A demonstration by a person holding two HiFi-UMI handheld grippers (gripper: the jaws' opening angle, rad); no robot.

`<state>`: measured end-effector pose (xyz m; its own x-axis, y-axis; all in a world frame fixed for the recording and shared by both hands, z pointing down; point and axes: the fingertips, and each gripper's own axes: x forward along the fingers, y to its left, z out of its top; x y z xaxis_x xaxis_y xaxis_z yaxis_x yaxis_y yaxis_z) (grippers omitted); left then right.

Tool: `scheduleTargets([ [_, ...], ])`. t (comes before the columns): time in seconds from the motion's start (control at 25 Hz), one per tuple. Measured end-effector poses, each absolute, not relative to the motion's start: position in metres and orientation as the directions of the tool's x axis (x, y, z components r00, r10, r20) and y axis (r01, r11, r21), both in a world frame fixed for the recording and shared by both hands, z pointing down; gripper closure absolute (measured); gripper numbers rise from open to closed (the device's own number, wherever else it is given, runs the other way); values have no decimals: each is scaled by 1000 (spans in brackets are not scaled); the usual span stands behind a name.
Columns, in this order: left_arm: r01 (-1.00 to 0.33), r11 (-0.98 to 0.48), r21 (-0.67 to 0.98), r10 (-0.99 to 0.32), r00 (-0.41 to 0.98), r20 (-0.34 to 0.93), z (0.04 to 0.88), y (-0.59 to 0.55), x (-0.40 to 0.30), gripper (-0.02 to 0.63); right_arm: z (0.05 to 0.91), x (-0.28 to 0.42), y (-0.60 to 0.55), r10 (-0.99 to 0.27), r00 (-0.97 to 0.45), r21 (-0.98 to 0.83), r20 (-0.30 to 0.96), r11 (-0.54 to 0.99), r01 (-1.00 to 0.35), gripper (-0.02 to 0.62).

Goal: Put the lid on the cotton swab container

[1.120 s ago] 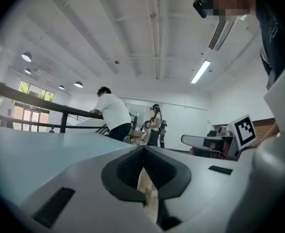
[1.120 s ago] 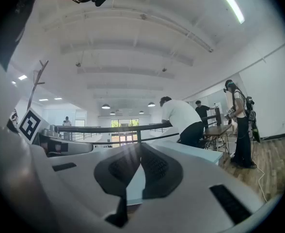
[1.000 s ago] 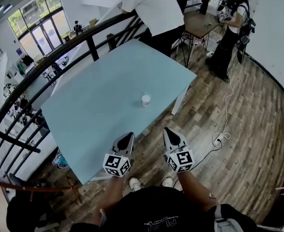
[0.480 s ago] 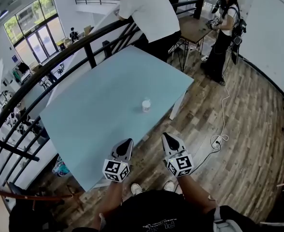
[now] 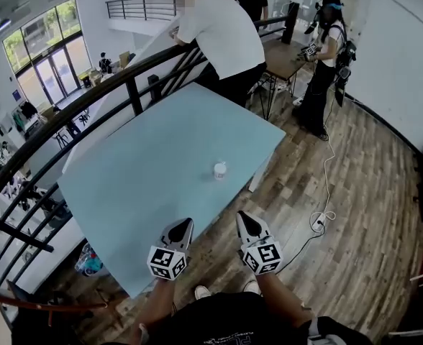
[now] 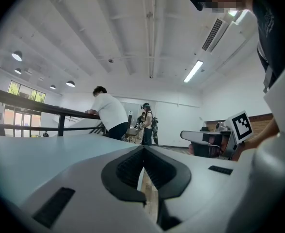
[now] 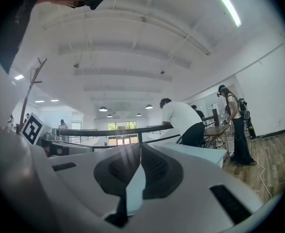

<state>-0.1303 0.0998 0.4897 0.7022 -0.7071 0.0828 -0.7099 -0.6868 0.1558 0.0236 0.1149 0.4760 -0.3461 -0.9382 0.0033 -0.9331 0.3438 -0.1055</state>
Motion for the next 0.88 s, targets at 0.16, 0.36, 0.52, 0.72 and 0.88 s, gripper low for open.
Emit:
scheduleTargets([
  [0.16,-699,-697,159,-697,712,78,491,96,-136,595,479,15,115,-939,-343,-95,21,339,-936,575],
  [0.36,-693,-702,164,-693,718,67,492,86,-130,595,483,16,109,-936,-350,-89,39,346,-934,575],
  [0.52,-697,-696,173,-696,714,76,496,73,-122,595,483,26,96,-938,-344,-89,32,340,-936,575],
  [0.72,-703,-687,184,-705,706,69,488,55,-108,595,476,39,71,-928,-372,-92,11,370,-925,575],
  [0.88,-722,-677,146,-717,691,93,494,40,-92,595,479,48,55,-913,-409,-92,18,405,-909,575],
])
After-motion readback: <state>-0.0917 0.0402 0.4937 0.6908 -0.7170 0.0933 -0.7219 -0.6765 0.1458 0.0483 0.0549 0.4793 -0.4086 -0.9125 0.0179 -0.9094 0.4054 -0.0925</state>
